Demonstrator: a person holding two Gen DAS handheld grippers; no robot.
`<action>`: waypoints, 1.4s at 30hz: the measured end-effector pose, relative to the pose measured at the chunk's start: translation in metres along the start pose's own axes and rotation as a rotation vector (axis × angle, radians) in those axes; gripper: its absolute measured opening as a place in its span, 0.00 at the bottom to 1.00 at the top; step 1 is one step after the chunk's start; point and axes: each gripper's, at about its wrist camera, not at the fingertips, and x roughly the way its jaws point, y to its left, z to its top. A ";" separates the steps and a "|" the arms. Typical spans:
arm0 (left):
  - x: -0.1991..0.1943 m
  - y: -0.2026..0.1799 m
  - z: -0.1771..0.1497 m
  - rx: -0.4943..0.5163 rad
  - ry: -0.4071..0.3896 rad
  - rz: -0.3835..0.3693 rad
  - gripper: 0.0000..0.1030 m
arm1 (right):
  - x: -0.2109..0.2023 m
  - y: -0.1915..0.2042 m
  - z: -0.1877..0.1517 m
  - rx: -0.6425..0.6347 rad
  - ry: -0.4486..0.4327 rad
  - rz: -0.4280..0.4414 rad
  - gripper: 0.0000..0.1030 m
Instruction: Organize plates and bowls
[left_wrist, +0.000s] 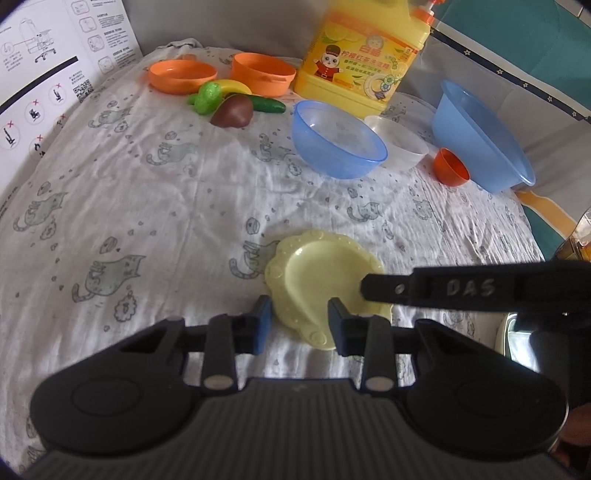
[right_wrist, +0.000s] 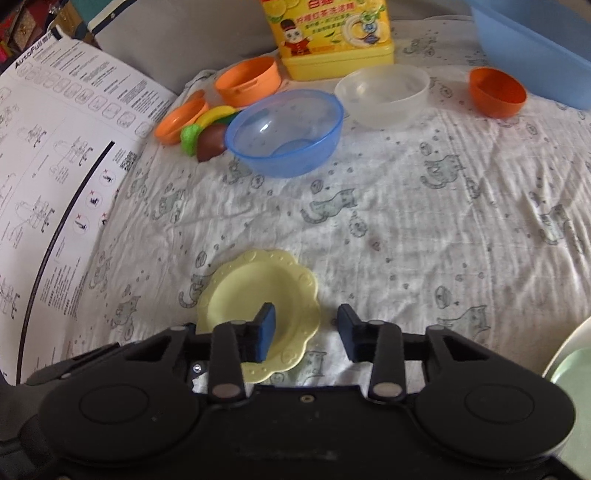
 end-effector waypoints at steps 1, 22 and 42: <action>0.000 0.000 0.000 0.001 -0.001 0.000 0.33 | 0.000 0.002 -0.001 -0.015 -0.004 0.003 0.36; 0.002 -0.004 0.000 0.001 -0.012 0.045 0.23 | 0.000 0.002 -0.001 0.000 -0.016 0.014 0.31; -0.002 -0.016 -0.006 -0.056 0.035 0.044 0.29 | -0.016 -0.010 -0.009 0.041 -0.019 0.029 0.30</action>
